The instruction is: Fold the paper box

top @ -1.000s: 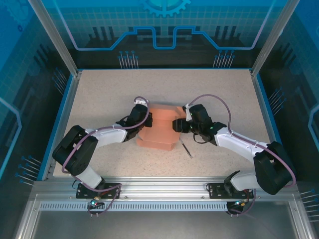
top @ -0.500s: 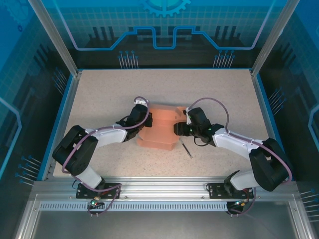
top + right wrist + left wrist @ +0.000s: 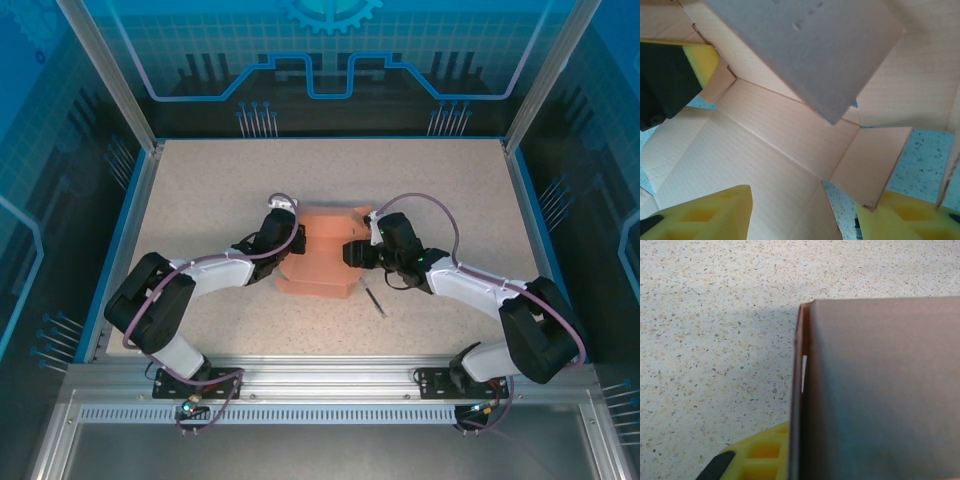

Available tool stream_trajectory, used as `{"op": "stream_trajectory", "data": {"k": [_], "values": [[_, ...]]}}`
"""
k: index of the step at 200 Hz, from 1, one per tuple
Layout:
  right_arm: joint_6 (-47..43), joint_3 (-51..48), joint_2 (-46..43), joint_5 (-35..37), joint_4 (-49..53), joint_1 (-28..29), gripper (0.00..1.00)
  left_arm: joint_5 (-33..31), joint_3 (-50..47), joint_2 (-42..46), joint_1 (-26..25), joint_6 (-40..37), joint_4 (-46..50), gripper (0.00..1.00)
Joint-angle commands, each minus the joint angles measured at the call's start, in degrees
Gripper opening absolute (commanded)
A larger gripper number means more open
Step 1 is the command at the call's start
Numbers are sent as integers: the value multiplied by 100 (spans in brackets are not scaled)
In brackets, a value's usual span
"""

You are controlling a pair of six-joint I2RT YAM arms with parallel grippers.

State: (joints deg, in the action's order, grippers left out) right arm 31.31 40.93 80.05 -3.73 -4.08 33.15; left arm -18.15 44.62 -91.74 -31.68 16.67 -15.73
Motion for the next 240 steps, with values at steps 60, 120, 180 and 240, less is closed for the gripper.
{"op": "stream_trajectory", "data": {"k": [60,120,180,240], "values": [[-305,394,13,247,-63,210,54,152,84,161,-59,65,-40,0],[-588,581,139,349,123,225,54,162,95,134,-66,57,-34,0],[-970,755,367,264,100,304,51,188,149,100,-59,48,-9,0],[-1228,914,752,231,252,402,48,211,187,73,-61,21,36,0]]}}
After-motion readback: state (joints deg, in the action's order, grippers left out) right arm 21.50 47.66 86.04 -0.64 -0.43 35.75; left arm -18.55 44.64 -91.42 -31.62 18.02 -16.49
